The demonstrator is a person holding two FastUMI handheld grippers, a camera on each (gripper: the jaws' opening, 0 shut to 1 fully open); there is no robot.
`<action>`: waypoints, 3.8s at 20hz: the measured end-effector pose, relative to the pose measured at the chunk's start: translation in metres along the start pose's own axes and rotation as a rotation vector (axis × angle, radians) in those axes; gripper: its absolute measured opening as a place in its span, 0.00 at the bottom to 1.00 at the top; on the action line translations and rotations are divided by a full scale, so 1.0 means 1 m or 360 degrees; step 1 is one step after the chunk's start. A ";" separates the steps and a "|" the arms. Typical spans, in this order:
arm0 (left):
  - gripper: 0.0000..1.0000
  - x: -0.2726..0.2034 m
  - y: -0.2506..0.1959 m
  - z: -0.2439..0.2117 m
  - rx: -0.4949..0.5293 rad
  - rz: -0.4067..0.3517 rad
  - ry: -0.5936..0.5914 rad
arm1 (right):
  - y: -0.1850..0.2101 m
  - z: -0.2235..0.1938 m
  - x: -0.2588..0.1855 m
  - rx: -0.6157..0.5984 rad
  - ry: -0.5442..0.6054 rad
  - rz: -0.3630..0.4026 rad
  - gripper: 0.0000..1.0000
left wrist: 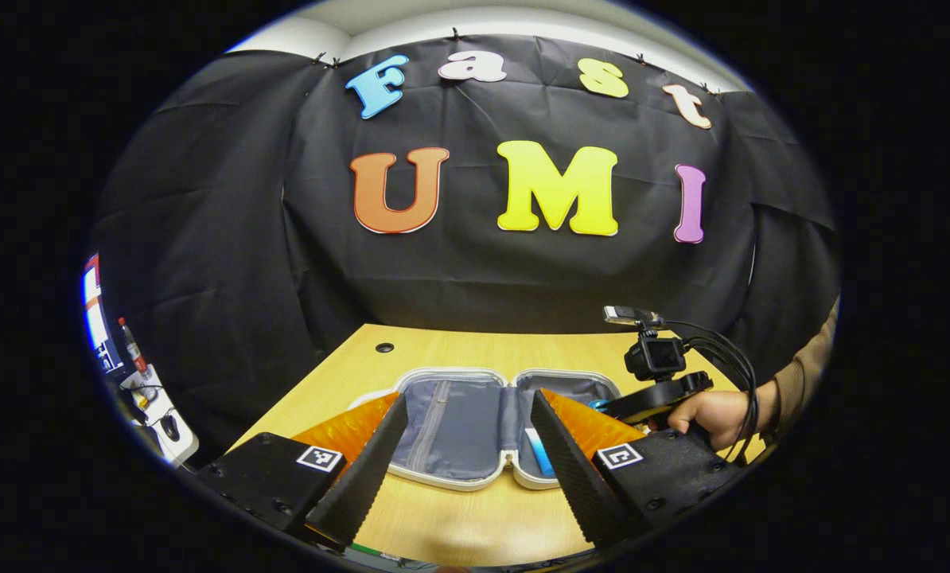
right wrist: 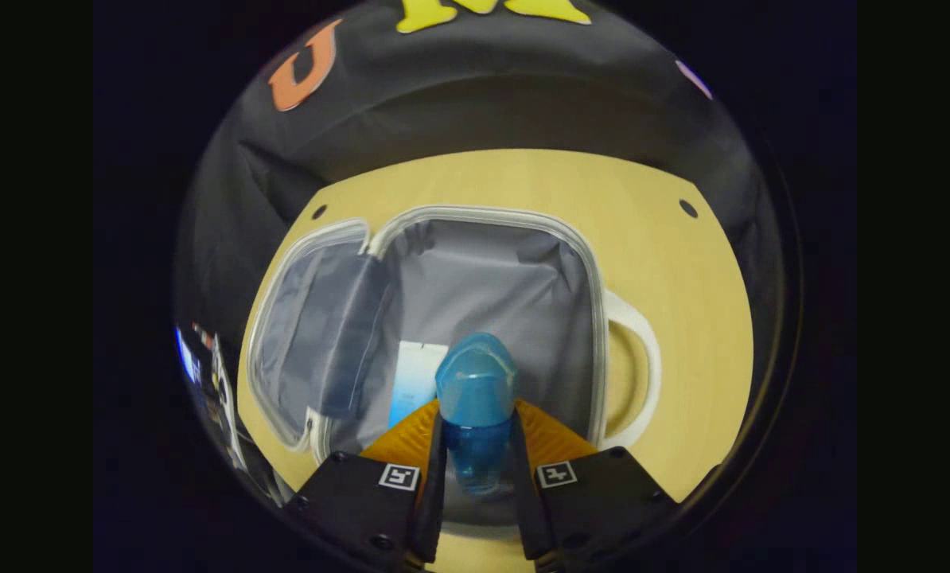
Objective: First open the suitcase, pack the skin care products into it, and then close the suitcase.
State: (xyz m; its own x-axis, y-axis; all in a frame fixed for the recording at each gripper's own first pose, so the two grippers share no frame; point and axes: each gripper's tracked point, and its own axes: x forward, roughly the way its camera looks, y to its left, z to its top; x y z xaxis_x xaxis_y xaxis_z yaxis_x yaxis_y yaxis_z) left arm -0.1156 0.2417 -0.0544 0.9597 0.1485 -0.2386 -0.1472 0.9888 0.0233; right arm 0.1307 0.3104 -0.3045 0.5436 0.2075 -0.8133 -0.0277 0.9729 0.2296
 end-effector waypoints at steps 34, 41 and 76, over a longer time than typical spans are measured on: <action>0.97 0.197 0.196 -0.158 -0.1615 -0.0184 0.0479 | -0.066 0.050 -0.254 -0.0152 -0.0816 0.0030 0.78; 0.78 0.209 0.162 -0.155 -0.1799 -0.0393 0.0480 | -0.113 0.049 -0.311 -0.0112 -0.1009 -0.0151 0.76; 0.05 0.108 -0.165 0.059 -0.0968 -0.0689 0.0035 | -0.178 0.094 -0.340 -0.0426 -0.1191 0.0172 0.79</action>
State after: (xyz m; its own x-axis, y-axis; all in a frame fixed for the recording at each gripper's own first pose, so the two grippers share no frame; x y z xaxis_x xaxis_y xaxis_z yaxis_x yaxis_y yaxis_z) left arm 0.0262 0.0956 -0.0263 0.9578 -0.2593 -0.1237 0.1305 0.7763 -0.6167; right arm 0.0294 0.0575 -0.0184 0.9421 0.2708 -0.1979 -0.2613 0.9625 0.0733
